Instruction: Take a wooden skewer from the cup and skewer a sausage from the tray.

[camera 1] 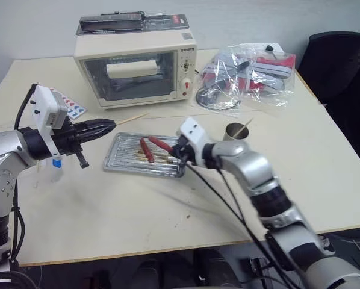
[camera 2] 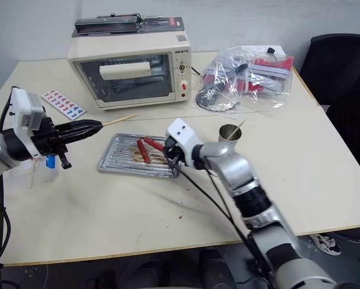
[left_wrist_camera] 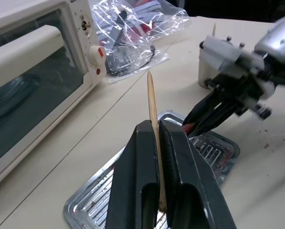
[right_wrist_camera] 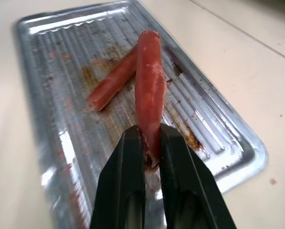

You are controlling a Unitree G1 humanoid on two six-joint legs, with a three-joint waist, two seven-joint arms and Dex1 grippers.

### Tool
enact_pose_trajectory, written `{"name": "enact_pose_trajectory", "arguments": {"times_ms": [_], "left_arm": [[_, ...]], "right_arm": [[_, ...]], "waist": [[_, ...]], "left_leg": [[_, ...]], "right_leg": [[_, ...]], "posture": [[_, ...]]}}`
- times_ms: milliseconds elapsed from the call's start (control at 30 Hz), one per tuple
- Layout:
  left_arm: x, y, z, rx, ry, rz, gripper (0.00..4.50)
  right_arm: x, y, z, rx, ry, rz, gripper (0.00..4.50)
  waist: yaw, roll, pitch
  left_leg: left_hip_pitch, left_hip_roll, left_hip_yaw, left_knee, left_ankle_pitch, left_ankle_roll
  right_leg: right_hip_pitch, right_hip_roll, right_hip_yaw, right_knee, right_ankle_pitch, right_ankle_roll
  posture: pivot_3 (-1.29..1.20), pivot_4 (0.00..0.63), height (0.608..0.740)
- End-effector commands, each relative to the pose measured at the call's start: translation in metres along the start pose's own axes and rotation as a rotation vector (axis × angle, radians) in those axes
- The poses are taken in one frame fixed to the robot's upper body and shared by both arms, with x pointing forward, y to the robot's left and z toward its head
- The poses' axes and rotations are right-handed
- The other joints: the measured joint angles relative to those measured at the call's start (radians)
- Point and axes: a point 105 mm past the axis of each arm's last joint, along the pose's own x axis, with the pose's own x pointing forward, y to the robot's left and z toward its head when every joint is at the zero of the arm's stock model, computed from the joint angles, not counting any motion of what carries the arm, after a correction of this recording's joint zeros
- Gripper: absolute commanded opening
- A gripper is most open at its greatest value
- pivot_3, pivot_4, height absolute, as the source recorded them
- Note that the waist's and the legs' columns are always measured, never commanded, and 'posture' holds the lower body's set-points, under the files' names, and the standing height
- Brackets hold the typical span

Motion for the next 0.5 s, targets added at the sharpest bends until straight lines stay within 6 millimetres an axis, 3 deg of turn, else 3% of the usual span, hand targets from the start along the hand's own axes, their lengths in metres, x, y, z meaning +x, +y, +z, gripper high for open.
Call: {"name": "enact_pose_trajectory", "arguments": {"times_ms": [33,167,300,500], "left_arm": [[-0.001,-0.006,0.008,0.043,0.015,-0.071,0.00],[-0.001,-0.015,0.010,0.016,0.031,-0.164,0.00],[-0.002,-0.042,0.015,-0.014,0.074,-0.372,0.00],[-0.006,-0.053,0.016,-0.038,0.104,-0.463,0.00]], "right_arm": [[-0.039,0.024,0.022,-0.081,-0.019,0.212,0.24],[-0.080,0.030,0.018,-0.154,0.049,0.331,0.24],[-0.118,0.027,0.017,-0.138,0.090,0.384,0.24],[-0.130,0.029,0.014,-0.127,0.096,0.411,0.24]], "waist": [[0.002,0.000,0.000],[0.012,0.000,0.000],[0.025,0.000,0.001],[0.035,0.000,0.001]], "left_leg": [[0.000,0.000,0.000,0.000,0.000,0.000],[0.000,0.000,0.000,-0.001,-0.001,0.001],[0.000,0.000,0.000,0.000,-0.001,0.001],[0.000,0.000,0.001,0.000,-0.001,0.001]], "right_leg": [[0.000,0.000,0.000,0.000,0.000,0.000],[0.000,0.000,0.000,-0.003,0.000,0.000],[0.000,0.000,0.001,-0.006,0.000,0.000],[0.000,0.000,0.002,-0.006,0.000,0.000]], "posture": [[0.00,0.150,0.740],[0.00,0.150,0.740],[0.00,0.150,0.740],[0.00,0.150,0.740]]}}
